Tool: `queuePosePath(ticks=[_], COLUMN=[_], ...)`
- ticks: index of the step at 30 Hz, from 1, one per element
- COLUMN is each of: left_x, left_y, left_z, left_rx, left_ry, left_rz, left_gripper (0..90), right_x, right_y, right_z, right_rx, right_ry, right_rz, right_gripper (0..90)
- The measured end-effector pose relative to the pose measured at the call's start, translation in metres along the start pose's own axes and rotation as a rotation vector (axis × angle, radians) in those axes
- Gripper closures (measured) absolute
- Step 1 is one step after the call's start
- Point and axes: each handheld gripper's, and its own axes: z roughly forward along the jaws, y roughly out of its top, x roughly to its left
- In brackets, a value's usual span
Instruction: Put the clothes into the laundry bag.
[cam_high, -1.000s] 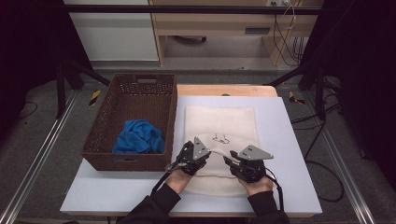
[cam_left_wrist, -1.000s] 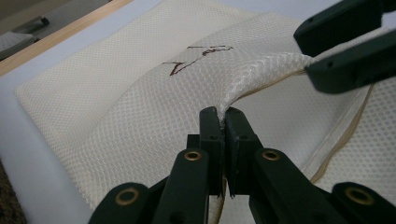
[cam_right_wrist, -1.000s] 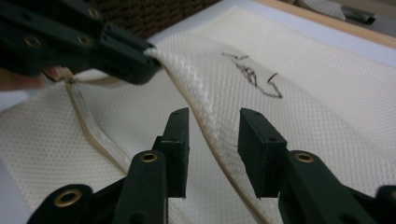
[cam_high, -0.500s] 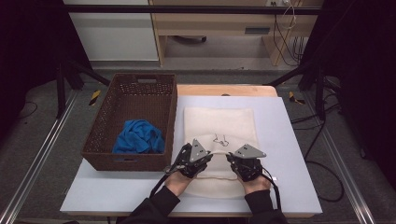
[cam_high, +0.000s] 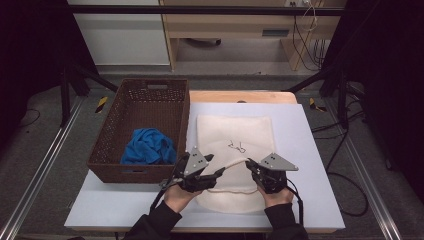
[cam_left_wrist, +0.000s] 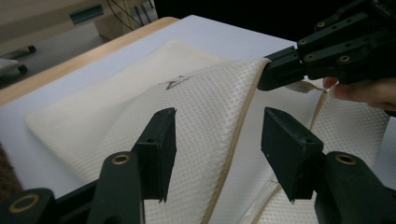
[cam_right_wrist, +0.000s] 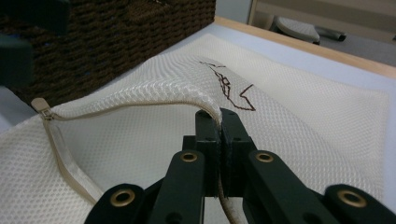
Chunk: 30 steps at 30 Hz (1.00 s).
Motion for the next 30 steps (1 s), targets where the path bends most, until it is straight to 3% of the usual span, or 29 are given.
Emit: queuePosePath(ticks=[9, 13, 18, 24, 30], left_x=[0.041, 0.065, 0.093, 0.126, 0.154], left_y=[0.009, 0.009, 0.010, 0.009, 0.002], left_z=[-0.044, -0.061, -0.076, -0.084, -0.079], left_rx=[-0.030, -0.036, -0.004, 0.021, 0.052], left_ry=[0.124, 0.202, 0.270, 0.333, 0.379], left_rz=[-0.025, -0.025, -0.038, -0.059, -0.080], left_gripper=[39.3, 37.4, 36.1, 33.9, 32.0], right_x=[0.000, -0.001, -0.001, -0.001, -0.001], right_y=[0.003, 0.004, 0.004, 0.003, 0.003], right_z=[-0.004, -0.005, -0.005, -0.004, -0.004], right_rx=[-0.030, -0.034, -0.033, -0.030, -0.028], right_ry=[-0.002, 0.000, 0.002, 0.005, 0.006], right_rz=[0.006, 0.006, 0.006, 0.008, 0.003], right_gripper=[87.9, 87.9, 88.0, 87.9, 87.9])
